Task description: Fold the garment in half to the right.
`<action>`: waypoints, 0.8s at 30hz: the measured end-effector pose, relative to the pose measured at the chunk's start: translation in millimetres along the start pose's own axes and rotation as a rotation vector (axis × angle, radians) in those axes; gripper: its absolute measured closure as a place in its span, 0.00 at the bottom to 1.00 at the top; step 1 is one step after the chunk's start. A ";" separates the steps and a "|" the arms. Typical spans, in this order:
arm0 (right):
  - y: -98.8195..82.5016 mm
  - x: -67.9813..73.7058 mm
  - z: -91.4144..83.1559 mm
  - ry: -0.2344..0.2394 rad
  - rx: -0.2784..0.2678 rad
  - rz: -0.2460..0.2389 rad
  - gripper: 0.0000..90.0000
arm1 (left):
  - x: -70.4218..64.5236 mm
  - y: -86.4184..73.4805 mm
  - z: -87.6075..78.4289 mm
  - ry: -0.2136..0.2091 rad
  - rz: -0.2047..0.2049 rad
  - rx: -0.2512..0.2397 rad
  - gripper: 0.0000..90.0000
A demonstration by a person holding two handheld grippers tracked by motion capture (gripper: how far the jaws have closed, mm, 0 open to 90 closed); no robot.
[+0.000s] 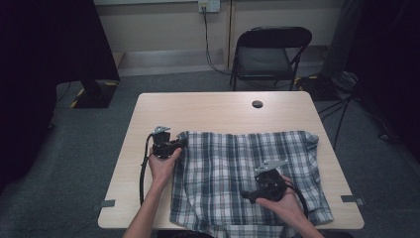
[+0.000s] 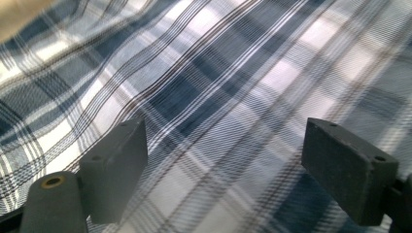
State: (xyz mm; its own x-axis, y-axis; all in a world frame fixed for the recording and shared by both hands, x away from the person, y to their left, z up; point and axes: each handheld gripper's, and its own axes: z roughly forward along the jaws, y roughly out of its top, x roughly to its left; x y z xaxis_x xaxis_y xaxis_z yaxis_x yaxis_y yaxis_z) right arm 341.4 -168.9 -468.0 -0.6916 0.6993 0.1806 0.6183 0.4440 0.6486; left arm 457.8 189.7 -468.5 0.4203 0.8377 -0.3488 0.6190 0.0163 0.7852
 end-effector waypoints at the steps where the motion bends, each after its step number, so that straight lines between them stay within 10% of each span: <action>1: 0.6 -2.4 -2.6 -0.002 -0.011 0.002 0.18 | -0.7 0.5 -0.5 0.000 0.001 0.000 0.91; 14: 67.4 -40.6 -29.5 -0.020 -0.175 -0.019 0.09 | -10.1 8.2 -3.3 0.023 0.061 0.010 0.92; 24: 118.0 -70.9 20.3 -0.081 -0.124 0.044 0.08 | -24.3 21.1 -9.2 -0.017 0.082 -0.015 0.93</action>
State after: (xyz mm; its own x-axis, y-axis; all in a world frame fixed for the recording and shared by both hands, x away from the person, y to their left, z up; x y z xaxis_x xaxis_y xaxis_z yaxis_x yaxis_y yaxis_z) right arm 470.9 -154.8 -419.3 -0.6293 0.7616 0.1546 0.5931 0.3422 0.7288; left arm 454.6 174.7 -438.8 0.4807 0.8270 -0.2913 0.5719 -0.0439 0.8191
